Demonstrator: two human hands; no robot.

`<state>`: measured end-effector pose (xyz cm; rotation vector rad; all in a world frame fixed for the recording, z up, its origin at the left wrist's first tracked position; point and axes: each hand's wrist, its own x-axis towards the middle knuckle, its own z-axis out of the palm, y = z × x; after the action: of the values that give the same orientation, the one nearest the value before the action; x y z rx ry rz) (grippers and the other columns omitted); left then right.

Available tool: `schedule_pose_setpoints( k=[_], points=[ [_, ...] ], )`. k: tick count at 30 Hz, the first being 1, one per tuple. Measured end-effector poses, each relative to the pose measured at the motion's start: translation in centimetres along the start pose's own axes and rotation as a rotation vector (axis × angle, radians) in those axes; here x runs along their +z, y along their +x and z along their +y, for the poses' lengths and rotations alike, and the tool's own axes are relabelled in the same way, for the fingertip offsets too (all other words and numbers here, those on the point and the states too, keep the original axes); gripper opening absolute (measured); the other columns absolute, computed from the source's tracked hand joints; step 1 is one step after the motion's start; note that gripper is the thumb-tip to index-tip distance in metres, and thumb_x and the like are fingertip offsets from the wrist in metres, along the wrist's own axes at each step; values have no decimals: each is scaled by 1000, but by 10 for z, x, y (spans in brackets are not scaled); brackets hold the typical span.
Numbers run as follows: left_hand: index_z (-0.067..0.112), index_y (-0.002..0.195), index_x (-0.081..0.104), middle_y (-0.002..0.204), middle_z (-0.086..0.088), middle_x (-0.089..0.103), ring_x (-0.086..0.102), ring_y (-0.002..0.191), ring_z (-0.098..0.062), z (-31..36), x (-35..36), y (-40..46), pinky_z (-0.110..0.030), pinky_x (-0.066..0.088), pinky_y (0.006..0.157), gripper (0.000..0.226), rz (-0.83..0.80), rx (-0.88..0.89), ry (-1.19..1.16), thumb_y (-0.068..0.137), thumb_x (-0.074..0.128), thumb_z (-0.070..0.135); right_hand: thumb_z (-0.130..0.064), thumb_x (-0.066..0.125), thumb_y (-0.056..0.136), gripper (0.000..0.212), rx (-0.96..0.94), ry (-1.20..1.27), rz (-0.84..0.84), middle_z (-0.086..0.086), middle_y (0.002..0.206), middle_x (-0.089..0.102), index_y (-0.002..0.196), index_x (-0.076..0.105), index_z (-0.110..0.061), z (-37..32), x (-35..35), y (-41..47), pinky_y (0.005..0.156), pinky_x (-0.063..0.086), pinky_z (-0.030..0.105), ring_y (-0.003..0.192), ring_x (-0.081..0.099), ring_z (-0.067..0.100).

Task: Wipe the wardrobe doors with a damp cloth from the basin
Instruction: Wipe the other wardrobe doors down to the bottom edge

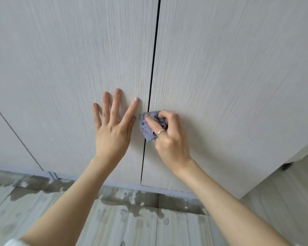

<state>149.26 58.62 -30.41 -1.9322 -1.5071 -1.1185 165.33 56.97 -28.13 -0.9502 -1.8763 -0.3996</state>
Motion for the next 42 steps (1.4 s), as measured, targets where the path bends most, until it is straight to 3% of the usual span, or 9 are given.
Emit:
schedule_pose_setpoints(
  k=[7,15,19,23,27,31,35,39,42],
  points=[
    [29,148,19,155,-6,-1,-1,142,-34,-11,4,-19,-64,10,111,66,-2,5,23,95,54,11,-13,62,82,12,-190,-167,-336,5,79,66,83,74,-11,-5,24,-64,56,49,25,66,62,21],
    [28,148,18,155,-6,0,-2,143,-34,-14,0,-24,-62,9,112,70,-28,10,9,91,49,2,-5,48,84,30,-150,-102,-58,15,88,66,100,72,-5,-20,23,-16,55,48,32,72,61,30],
    [28,147,19,155,-7,0,-3,142,-34,-20,-2,-35,-65,13,110,63,-88,-5,9,94,42,4,-9,68,78,8,-287,-210,-214,7,79,65,84,74,-11,-16,42,-55,54,46,29,65,58,23],
    [28,147,21,155,-8,1,-4,143,-35,-22,-3,-43,-67,14,109,71,-121,-31,-14,91,52,-3,-9,77,68,13,-289,-224,-399,3,77,62,79,72,-13,-7,46,-81,57,48,27,64,58,20],
    [29,148,21,157,-4,0,-2,144,-35,-20,-12,-44,-64,18,109,75,-171,-40,-56,89,48,-8,-2,54,81,26,-226,-128,-270,13,89,63,98,72,-7,-11,27,-48,53,51,30,71,61,28],
    [20,146,33,156,-9,19,16,143,-34,-18,-32,-52,-57,27,110,71,-231,-65,-74,83,50,-10,13,69,66,46,-93,-58,-33,25,101,59,111,66,2,-20,-8,16,57,55,38,83,62,40],
    [13,142,39,147,-15,37,31,138,-34,-14,-51,-33,-55,25,111,65,-175,-121,-101,83,48,-12,17,56,62,50,-29,-73,134,25,99,58,108,66,-1,-36,-33,89,60,48,33,86,59,39],
    [12,142,39,148,-17,32,28,139,-35,-18,-70,-6,-55,25,110,60,-89,-201,-117,86,46,-8,7,47,73,38,-77,-133,140,22,94,60,104,68,-1,-49,-25,107,53,39,28,80,59,35],
    [13,144,36,151,-17,27,26,139,-36,-23,-78,-2,-55,28,108,59,-81,-253,-139,88,45,-6,1,63,76,21,-226,-189,3,16,85,64,95,71,-4,-47,0,61,51,46,28,69,61,31]
  ],
)
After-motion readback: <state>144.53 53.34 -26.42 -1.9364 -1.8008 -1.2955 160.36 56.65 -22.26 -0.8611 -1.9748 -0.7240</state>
